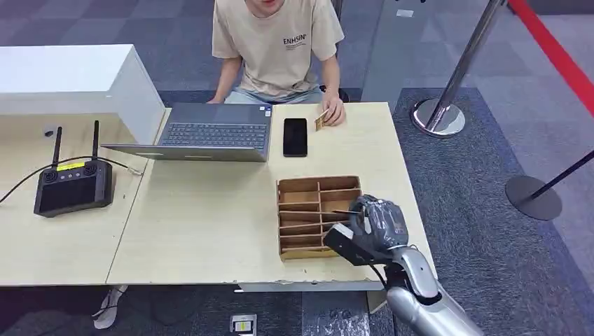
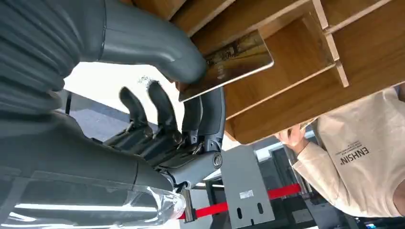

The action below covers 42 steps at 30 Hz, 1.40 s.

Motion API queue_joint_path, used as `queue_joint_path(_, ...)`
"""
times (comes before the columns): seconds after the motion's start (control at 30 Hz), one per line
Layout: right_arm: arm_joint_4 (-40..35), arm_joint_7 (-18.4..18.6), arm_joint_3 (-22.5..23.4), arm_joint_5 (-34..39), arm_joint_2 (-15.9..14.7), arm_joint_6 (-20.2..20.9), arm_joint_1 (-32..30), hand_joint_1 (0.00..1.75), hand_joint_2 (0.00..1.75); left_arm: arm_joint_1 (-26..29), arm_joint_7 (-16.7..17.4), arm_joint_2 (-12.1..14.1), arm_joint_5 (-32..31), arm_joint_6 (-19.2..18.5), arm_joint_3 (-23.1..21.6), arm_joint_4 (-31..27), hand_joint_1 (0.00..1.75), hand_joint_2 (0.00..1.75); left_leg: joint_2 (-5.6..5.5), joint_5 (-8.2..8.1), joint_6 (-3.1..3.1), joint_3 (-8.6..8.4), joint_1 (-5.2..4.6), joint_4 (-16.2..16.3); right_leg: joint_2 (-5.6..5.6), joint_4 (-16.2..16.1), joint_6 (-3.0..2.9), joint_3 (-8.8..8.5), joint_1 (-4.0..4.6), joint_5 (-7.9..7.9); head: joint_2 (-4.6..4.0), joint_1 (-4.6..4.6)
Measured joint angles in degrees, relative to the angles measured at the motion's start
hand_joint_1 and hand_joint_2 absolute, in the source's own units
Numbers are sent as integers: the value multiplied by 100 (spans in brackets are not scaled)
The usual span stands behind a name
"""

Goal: Pass the card to the sensor for recognition and then transmit it.

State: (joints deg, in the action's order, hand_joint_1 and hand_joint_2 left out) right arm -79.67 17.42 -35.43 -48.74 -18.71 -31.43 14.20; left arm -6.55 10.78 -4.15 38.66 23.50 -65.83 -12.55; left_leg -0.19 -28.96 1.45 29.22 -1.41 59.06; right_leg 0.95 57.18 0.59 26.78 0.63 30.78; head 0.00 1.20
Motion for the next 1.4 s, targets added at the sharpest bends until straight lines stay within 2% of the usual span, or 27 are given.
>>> queue_joint_path(0.4,2,-42,-7,265,-7,-44,9,175,175,0,-9,0,24,0,2,0,0,175,0,0,0,-8,0,0,0,0,0,-9,0,0,0,0)
queue_joint_path(0.77,-166,-496,31,918,-24,-221,130,175,175,-1,-9,0,31,-2,0,0,0,175,0,1,0,-13,0,1,0,1,0,-13,0,0,0,-2)
queue_joint_path(1.0,-802,-1016,229,1720,-87,-258,349,175,175,2,-13,0,13,0,0,0,0,175,1,1,0,-17,0,0,0,1,0,-15,0,0,0,-2)
queue_joint_path(1.2,-1213,-1243,345,2019,-109,-262,463,175,175,1,-13,2,-4,0,0,0,0,175,1,1,-1,-18,0,0,0,1,0,-18,0,0,0,-2)
queue_joint_path(1.3,-1460,-1399,380,2317,-118,-168,613,175,175,0,-13,2,-48,-2,-7,0,0,175,2,1,-1,-20,0,0,-1,3,0,-20,0,-1,0,0)
queue_joint_path(1.4,-1589,-1316,385,2345,-129,205,903,175,175,0,0,2,-113,-20,-15,0,0,175,3,2,-1,-19,-1,0,-1,4,-1,-20,0,-1,0,0)
